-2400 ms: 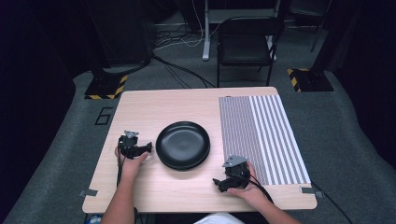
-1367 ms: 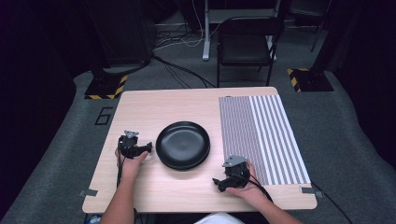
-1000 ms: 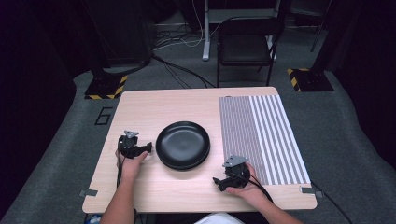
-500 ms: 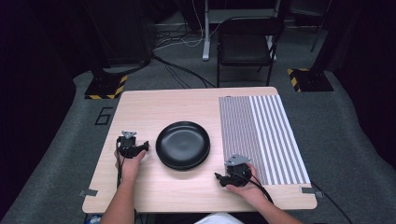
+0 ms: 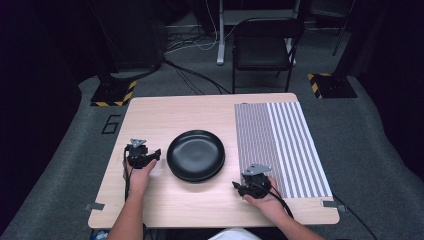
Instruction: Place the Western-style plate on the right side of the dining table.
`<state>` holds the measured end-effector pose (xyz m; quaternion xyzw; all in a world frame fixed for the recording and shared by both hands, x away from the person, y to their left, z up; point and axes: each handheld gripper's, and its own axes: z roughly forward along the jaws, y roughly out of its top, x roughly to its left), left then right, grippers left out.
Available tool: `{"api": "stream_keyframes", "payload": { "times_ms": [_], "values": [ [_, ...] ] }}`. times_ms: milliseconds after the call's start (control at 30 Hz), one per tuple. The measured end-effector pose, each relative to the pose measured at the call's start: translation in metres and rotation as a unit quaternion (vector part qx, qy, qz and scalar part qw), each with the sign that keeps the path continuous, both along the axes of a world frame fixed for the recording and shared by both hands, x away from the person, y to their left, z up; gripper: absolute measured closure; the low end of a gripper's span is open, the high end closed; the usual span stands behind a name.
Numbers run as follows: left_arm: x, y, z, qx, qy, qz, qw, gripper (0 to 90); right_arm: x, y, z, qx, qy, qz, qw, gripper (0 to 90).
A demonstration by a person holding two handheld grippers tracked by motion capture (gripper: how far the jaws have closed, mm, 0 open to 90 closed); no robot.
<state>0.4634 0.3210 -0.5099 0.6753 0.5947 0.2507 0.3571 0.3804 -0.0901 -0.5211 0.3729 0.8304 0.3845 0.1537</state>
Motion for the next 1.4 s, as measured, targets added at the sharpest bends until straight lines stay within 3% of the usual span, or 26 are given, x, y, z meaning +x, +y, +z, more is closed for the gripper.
{"api": "stream_keyframes", "payload": {
  "times_ms": [167, 267, 400, 533, 900, 1067, 1400],
  "values": [
    [-0.003, -0.001, 0.006, -0.007, 0.004, 0.001, 1.0, 42.0, 0.002, 0.001, 0.001, 0.004, 0.008, 0.005, 0.9999, 46.2],
    [-0.006, 0.0, 0.009, -0.023, 0.007, -0.003, 0.9997, 45.0, 0.004, -0.002, 0.005, 0.009, 0.009, 0.002, 0.9999, 47.7],
    [-0.009, -0.001, 0.013, -0.039, 0.001, -0.01, 0.9992, 47.1, 0.01, -0.006, 0.009, 0.019, 0.03, 0.008, 0.9993, 50.4],
    [-0.01, -0.002, 0.016, -0.039, 0.007, -0.011, 0.9992, 49.3, 0.015, -0.009, 0.013, 0.015, 0.041, 0.012, 0.999, 52.3],
    [-0.012, -0.006, 0.022, -0.048, 0.0, -0.019, 0.9987, 55.6, 0.027, -0.011, 0.024, 0.011, 0.021, 0.002, 0.9997, 51.1],
    [-0.012, -0.01, 0.025, -0.053, -0.005, -0.024, 0.9983, 56.2, 0.033, -0.012, 0.025, 0.015, 0.028, -0.007, 0.9995, 49.9],
    [-0.012, -0.02, 0.029, -0.059, 0.007, -0.05, 0.997, 59.4, 0.045, -0.009, 0.031, 0.03, 0.025, -0.019, 0.9991, 50.5]
  ]
}}
